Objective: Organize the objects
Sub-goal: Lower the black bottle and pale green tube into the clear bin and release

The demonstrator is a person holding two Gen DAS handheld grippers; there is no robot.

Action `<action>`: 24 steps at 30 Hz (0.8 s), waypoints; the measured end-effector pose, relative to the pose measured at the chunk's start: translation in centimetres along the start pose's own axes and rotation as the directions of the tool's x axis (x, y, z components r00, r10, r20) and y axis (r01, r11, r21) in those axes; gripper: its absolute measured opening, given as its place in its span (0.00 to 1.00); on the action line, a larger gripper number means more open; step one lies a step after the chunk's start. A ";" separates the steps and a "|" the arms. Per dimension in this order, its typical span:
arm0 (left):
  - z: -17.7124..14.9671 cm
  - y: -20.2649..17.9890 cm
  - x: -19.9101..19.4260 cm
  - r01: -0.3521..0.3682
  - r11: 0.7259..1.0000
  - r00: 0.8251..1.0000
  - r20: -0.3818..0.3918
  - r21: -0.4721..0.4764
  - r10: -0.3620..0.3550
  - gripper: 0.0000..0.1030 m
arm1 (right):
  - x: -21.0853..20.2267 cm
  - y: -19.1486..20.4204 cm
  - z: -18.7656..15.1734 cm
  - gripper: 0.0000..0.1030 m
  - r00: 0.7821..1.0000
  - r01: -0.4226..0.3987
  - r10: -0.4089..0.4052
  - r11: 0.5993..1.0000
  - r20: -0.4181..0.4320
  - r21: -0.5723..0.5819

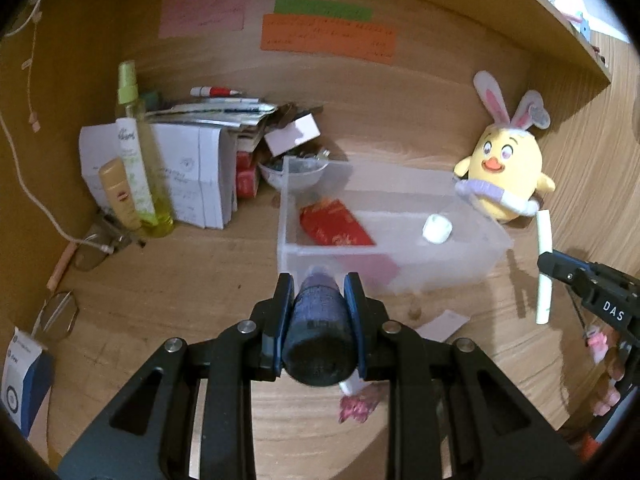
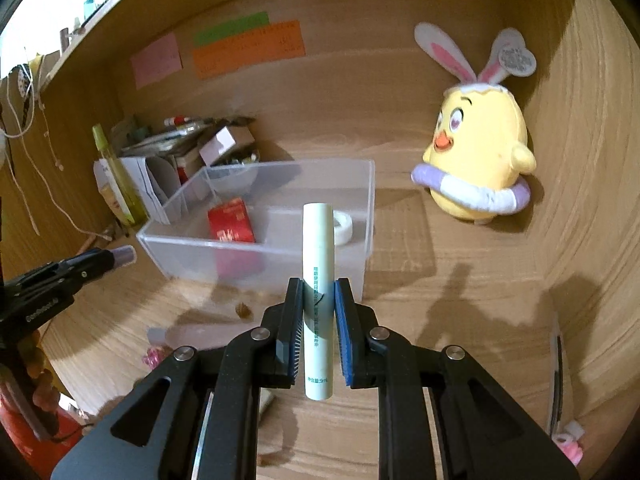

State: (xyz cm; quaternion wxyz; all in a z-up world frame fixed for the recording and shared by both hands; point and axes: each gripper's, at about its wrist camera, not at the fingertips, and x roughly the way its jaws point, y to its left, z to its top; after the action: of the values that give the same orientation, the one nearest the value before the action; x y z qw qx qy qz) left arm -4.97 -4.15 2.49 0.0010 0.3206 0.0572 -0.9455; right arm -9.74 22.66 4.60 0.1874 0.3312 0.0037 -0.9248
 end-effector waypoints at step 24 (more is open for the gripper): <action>6.7 -0.3 3.0 0.032 0.999 0.997 0.065 -0.020 -0.031 0.25 | 3.7 0.9 7.1 0.14 0.997 0.025 -0.021 0.998 0.069 -0.051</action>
State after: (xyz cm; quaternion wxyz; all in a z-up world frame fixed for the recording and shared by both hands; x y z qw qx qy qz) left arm -11.44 -4.44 5.94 -0.0086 0.2890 0.0722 -0.9546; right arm -16.38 19.60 7.97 0.1853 0.2942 0.0251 -0.9373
